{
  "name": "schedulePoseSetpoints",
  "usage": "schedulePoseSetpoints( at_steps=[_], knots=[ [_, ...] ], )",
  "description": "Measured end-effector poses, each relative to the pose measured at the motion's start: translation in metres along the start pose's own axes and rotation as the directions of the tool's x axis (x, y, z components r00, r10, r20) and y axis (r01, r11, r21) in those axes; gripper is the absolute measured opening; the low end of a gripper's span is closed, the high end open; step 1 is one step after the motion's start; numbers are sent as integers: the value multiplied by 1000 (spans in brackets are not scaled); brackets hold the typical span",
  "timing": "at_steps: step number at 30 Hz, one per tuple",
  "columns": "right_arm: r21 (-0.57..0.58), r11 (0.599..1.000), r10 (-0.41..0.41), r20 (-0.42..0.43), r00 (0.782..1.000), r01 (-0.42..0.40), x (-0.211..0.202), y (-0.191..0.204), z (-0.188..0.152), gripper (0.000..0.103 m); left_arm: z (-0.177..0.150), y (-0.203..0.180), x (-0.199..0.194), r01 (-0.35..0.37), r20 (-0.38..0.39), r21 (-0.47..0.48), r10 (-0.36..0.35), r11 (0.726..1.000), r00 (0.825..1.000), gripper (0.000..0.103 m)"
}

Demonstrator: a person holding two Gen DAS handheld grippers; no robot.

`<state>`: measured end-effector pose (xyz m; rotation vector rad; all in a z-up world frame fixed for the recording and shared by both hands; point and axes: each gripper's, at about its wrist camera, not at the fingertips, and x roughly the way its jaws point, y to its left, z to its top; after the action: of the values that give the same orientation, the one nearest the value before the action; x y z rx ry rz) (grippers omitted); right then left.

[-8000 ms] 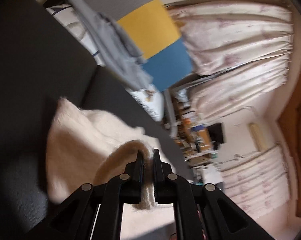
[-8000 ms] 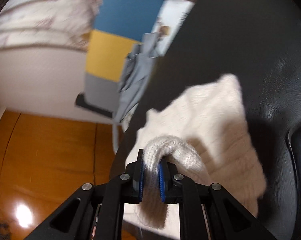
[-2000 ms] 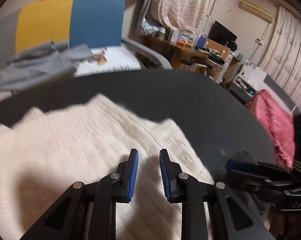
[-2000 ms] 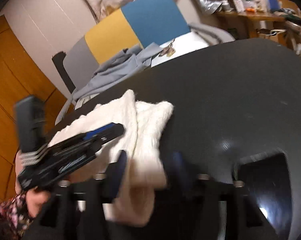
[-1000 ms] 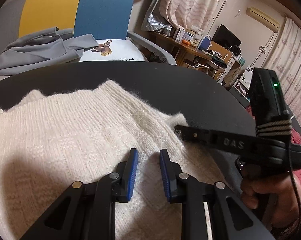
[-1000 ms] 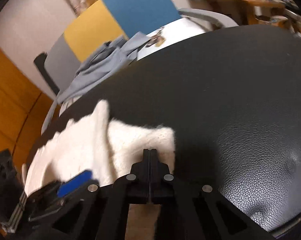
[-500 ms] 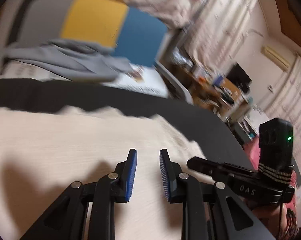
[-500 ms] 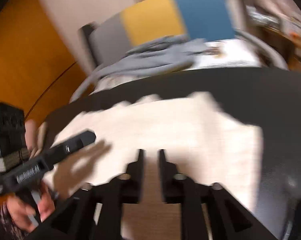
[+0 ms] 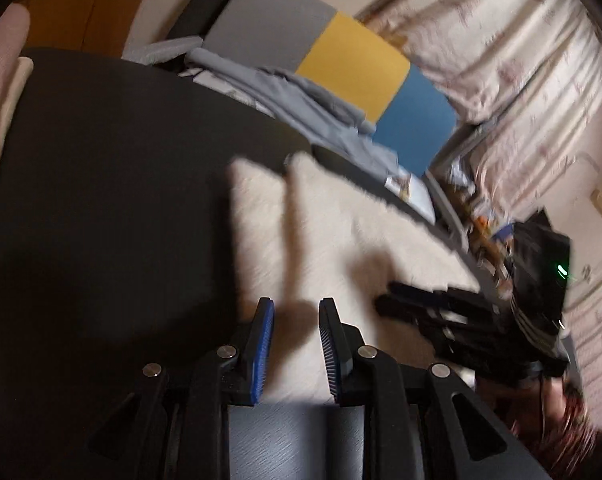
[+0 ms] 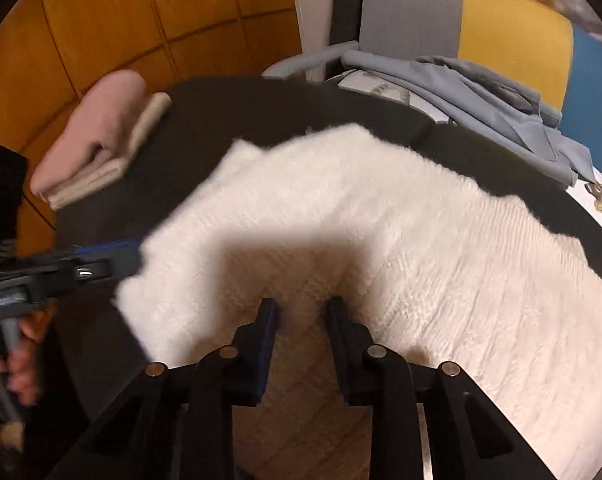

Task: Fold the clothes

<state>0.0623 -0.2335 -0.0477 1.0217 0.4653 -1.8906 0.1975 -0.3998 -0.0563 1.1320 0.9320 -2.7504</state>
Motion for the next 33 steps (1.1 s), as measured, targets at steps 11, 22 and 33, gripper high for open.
schedulePoseSetpoints(
  at_steps=[11,22,33],
  knots=[
    [28,999,40,-8,999,-40,-14,0,18,27,-10,-8,23,41,-89,161,-26,986,996,10],
    [-13,993,112,-91,990,-114,39,34,63,26,-23,-9,15,131,-237,166,-89,977,967,6],
    [195,965,185,-30,982,-176,34,10,47,27,16,46,-13,100,-18,-28,-100,995,995,20]
  ],
)
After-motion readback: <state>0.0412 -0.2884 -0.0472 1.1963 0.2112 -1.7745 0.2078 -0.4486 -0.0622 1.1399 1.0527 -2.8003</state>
